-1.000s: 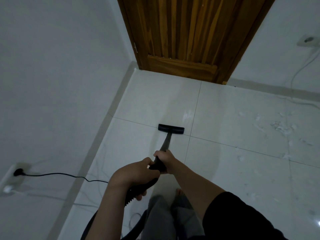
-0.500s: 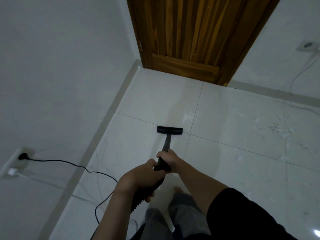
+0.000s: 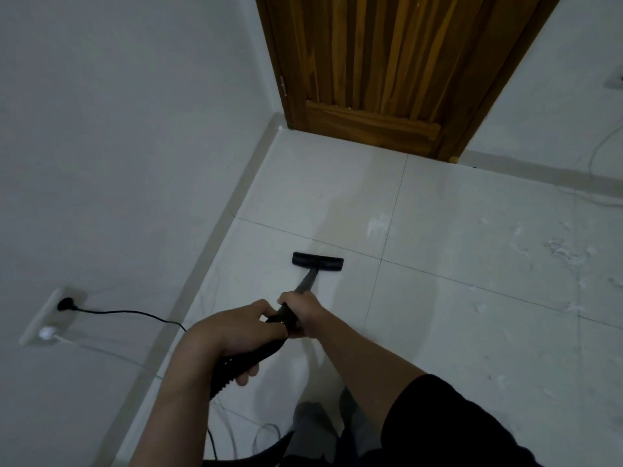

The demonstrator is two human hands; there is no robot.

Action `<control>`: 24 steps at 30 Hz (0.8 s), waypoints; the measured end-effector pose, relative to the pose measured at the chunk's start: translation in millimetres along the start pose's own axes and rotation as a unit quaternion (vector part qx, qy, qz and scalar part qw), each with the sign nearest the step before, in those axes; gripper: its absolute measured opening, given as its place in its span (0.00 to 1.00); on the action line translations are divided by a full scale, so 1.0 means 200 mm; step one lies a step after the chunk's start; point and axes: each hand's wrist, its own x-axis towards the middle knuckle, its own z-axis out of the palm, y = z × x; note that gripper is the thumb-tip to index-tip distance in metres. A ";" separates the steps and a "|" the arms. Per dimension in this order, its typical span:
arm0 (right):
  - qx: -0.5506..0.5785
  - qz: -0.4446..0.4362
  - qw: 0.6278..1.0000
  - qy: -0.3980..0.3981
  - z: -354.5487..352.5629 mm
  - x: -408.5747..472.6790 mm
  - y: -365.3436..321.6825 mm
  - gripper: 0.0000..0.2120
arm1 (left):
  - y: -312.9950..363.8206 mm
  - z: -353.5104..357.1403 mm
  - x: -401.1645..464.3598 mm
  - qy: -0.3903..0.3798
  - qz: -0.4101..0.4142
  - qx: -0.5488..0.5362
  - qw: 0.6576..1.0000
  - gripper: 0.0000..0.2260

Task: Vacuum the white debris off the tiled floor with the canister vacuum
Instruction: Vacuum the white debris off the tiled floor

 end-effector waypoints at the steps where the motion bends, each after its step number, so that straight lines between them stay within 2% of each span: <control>1: 0.002 0.002 1.000 -0.004 0.04 0.00 -0.01 0.11 | -0.02 -0.03 0.00 -0.001 -0.003 -0.005 1.000 0.14; 5: 0.004 0.005 1.000 -0.010 0.15 0.04 -0.06 0.07 | -0.11 -0.13 0.00 0.001 -0.009 -0.028 1.000 0.13; 12: -0.010 -0.004 1.000 0.024 0.31 0.15 -0.10 0.20 | -0.31 -0.22 0.13 -0.008 0.005 -0.031 0.999 0.16; 18: 0.005 -0.018 0.999 0.039 0.41 0.27 -0.23 0.19 | -0.39 -0.39 0.27 -0.008 0.046 -0.031 0.998 0.18; 24: 0.043 -0.038 0.996 0.064 0.46 0.39 -0.40 0.23 | -0.36 -0.58 0.41 -0.008 0.085 -0.003 0.996 0.19</control>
